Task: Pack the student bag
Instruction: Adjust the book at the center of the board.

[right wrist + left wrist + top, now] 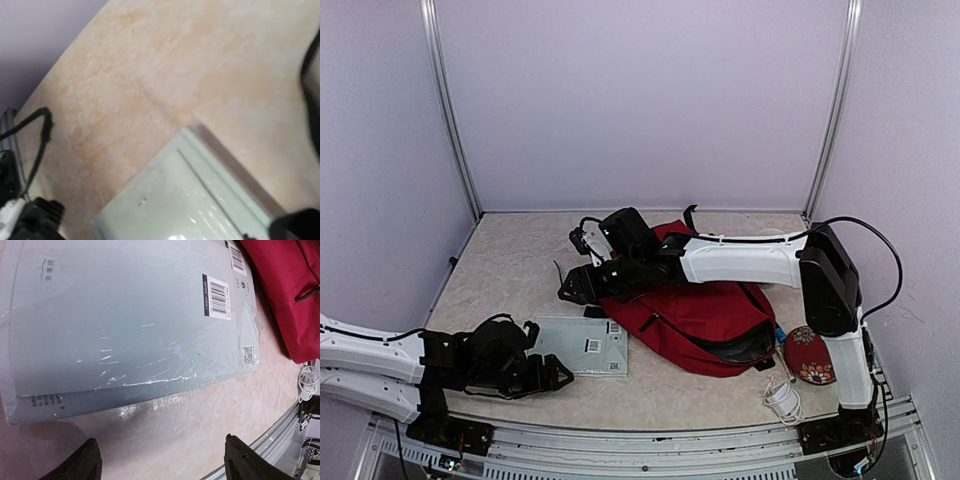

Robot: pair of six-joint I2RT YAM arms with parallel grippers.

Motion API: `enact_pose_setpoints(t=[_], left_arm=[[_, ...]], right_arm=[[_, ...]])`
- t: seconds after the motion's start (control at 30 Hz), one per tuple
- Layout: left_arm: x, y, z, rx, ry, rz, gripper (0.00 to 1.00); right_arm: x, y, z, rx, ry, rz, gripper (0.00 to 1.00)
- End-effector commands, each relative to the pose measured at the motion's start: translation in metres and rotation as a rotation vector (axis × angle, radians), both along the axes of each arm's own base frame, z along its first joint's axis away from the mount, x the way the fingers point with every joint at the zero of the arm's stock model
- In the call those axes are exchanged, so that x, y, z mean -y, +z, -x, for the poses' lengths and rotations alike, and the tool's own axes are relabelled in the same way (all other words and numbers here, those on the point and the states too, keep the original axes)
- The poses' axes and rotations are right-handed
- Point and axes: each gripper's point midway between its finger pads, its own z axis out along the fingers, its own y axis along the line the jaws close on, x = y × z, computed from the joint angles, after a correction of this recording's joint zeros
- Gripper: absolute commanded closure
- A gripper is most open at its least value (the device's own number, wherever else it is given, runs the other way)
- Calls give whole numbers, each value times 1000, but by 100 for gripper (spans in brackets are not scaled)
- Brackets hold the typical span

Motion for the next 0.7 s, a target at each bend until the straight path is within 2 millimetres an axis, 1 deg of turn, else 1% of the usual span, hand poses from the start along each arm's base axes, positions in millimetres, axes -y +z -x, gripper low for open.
enact_pose_setpoints(t=[0.0, 0.03, 0.1, 0.13, 0.17, 0.27, 0.33, 0.4, 0.47, 0.5, 0.6, 0.67], left_arm=[[-6, 23, -15, 79, 45, -65, 16], [-8, 31, -22, 108, 52, -97, 14], [-14, 40, -40, 156, 68, -173, 11], [-19, 42, -48, 162, 80, -203, 9], [-26, 40, -57, 156, 104, -227, 9], [-52, 30, -82, 117, 205, -257, 8], [-63, 28, -91, 122, 239, -258, 8], [-68, 26, -96, 128, 263, -243, 7], [-71, 19, -98, 122, 273, -226, 7], [-70, 16, -99, 117, 274, -213, 8], [-70, 3, -97, 102, 253, -219, 10], [-70, -4, -96, 90, 245, -230, 12]], right_arm=[[38, 22, -3, 106, -89, 123, 32], [48, 22, 1, 116, -110, 150, 32], [68, 15, 10, 113, -160, 199, 32], [76, 5, 19, 98, -171, 228, 32], [83, 1, 29, 81, -181, 241, 32], [95, -28, 65, -11, -164, 284, 32], [100, -48, 84, -79, -152, 307, 32], [104, -64, 95, -125, -160, 318, 32], [110, -79, 98, -160, -186, 326, 32], [110, -83, 96, -163, -205, 327, 31], [99, -92, 86, -149, -218, 329, 30], [98, -101, 75, -153, -250, 352, 29]])
